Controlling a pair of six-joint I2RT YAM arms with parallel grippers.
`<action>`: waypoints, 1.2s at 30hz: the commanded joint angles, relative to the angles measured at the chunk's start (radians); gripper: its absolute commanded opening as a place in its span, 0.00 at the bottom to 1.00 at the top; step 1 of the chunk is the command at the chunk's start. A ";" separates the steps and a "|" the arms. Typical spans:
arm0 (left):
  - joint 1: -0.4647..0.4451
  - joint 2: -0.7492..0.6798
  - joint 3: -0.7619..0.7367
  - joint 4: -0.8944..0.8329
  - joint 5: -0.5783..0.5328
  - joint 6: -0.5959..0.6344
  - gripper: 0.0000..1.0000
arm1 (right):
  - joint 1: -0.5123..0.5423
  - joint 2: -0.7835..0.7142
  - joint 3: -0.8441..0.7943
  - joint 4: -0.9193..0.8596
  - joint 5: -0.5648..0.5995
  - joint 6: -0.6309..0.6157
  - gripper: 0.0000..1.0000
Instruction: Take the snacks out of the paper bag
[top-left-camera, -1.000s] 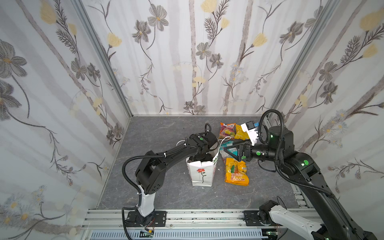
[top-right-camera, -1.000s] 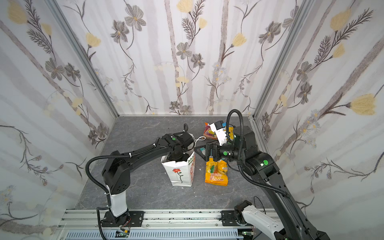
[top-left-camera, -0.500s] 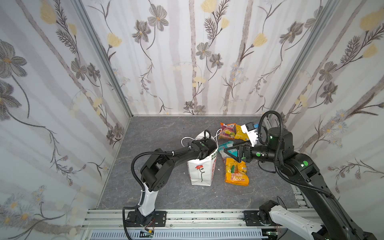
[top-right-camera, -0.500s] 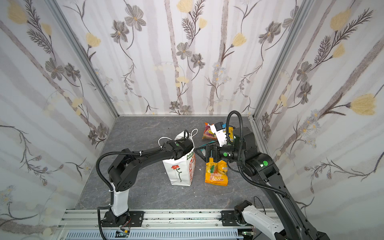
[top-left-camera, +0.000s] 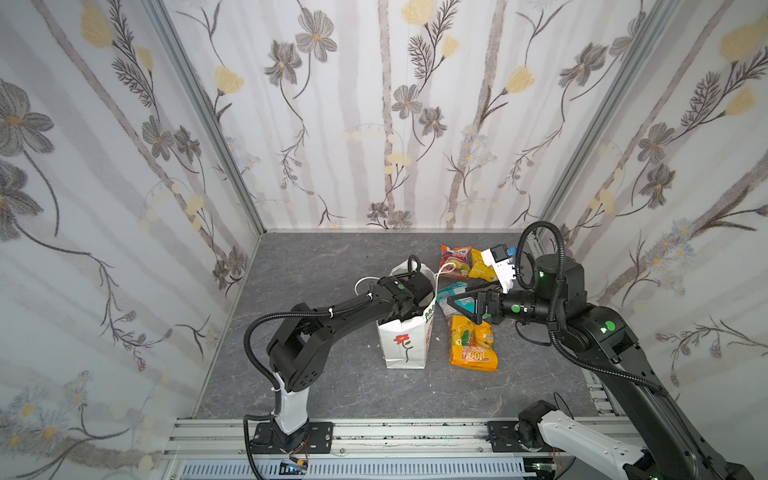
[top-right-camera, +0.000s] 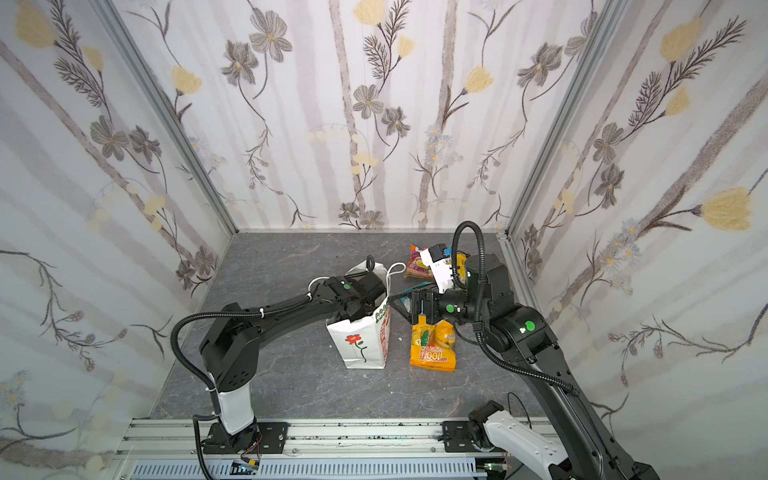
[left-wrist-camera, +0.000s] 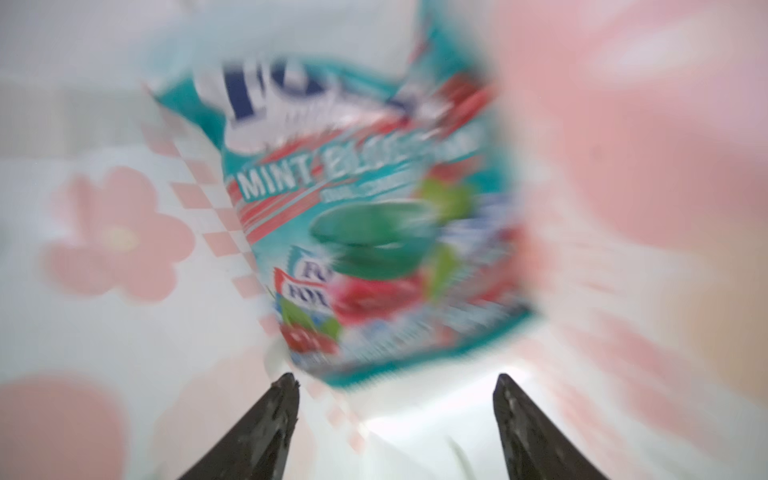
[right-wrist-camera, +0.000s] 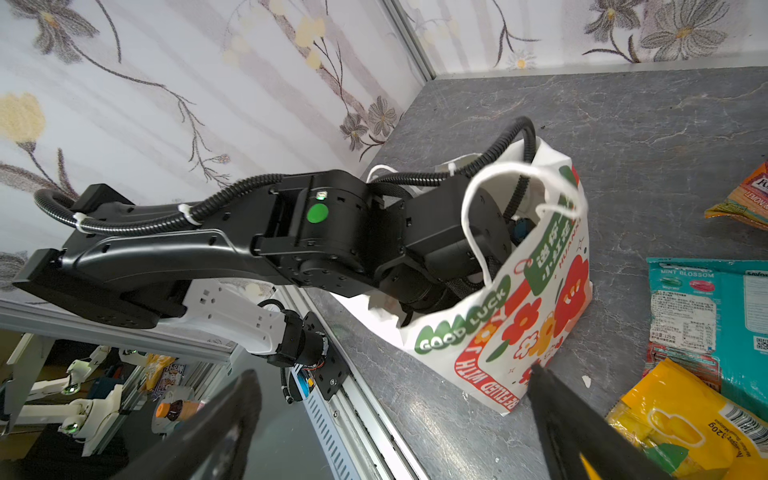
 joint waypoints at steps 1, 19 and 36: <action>-0.020 -0.018 0.033 -0.128 -0.005 -0.008 0.77 | 0.000 -0.001 -0.003 0.002 0.013 -0.003 0.99; -0.056 0.140 -0.094 -0.065 0.123 -0.035 0.75 | -0.001 -0.014 -0.038 0.005 0.031 -0.018 0.99; -0.049 0.099 -0.053 -0.091 0.076 -0.032 0.00 | -0.001 -0.006 -0.106 0.089 0.189 0.089 0.99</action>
